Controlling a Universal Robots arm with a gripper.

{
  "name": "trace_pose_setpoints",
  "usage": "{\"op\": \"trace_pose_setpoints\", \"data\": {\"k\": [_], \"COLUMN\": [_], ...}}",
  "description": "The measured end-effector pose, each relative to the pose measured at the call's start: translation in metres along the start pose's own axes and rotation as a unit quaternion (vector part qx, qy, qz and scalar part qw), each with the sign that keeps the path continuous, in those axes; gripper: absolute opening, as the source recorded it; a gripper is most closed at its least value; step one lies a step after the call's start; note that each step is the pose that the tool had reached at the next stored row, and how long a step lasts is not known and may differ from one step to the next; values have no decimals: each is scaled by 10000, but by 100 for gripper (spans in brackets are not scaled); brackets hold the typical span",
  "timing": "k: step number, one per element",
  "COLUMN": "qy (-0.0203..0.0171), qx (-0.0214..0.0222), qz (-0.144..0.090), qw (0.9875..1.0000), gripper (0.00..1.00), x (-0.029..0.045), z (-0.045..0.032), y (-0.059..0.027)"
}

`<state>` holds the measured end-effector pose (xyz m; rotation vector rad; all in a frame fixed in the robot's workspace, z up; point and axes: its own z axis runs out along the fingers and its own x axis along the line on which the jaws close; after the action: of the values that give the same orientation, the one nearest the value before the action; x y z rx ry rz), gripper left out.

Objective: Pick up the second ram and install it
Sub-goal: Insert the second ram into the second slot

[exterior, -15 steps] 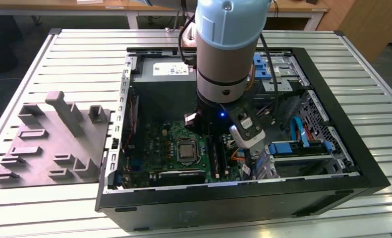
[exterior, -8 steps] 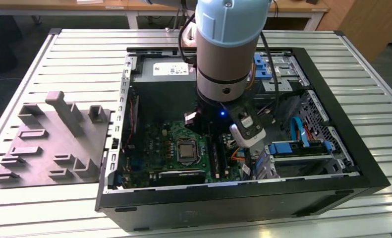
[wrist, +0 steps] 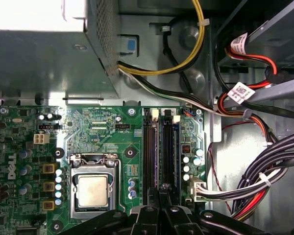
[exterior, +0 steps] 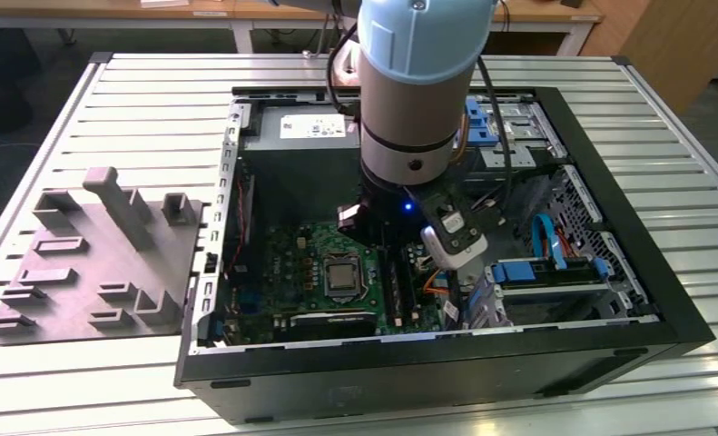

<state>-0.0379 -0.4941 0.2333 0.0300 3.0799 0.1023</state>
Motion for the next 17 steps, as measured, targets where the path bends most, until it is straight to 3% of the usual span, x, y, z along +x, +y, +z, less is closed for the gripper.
{"op": "trace_pose_setpoints", "data": {"k": [17], "qy": [1], "qx": [-23], "qz": [-7], "qw": [10000], "gripper": [12], "x": [0], "z": [-2], "y": [0]}}
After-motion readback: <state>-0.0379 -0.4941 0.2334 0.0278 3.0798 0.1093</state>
